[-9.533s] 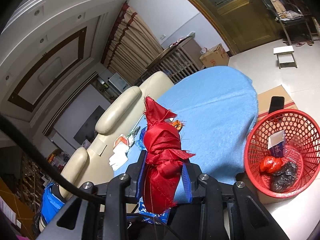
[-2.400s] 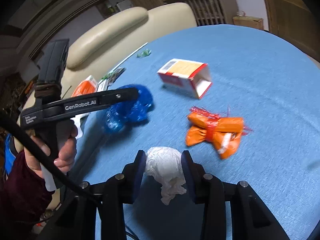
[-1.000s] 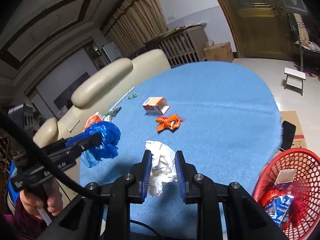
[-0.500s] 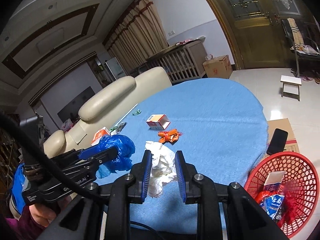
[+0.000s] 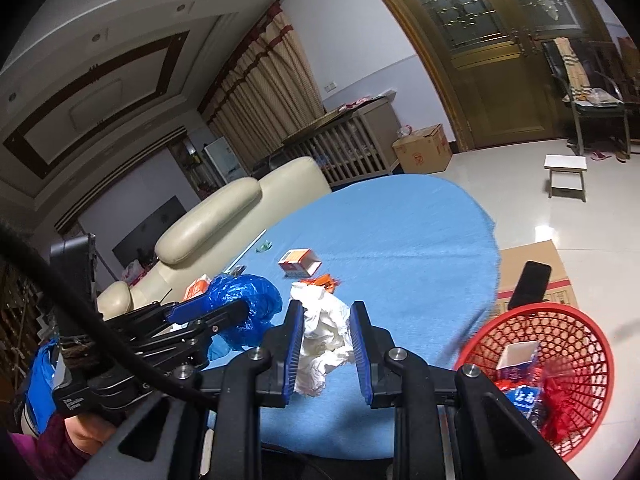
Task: Collect trash
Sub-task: 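Carry the white tissue and blue bags with both grippers over the red basket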
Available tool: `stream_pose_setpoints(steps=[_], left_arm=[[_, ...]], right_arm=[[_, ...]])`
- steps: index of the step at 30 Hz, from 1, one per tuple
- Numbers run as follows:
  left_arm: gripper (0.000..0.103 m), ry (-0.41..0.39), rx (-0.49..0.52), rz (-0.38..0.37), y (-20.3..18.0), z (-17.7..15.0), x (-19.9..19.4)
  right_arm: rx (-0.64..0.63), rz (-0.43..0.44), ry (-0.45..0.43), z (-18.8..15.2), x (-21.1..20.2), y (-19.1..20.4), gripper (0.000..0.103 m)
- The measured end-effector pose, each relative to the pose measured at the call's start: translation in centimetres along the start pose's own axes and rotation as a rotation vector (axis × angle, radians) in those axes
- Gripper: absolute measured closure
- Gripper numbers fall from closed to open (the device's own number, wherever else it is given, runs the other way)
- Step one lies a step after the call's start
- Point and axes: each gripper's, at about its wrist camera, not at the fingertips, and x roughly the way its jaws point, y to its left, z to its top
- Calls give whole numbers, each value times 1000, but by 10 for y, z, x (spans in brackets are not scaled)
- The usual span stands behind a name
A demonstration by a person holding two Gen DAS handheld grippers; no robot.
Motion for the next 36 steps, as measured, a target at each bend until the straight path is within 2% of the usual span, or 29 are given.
stream_pose_setpoints(steps=[14, 36], left_arm=[[63, -25, 121, -32, -65, 15, -5], [63, -41, 247, -68, -128, 19, -16]], right_arm=[[78, -42, -81, -1, -53, -46, 76], [159, -93, -157, -13, -112, -80, 76]])
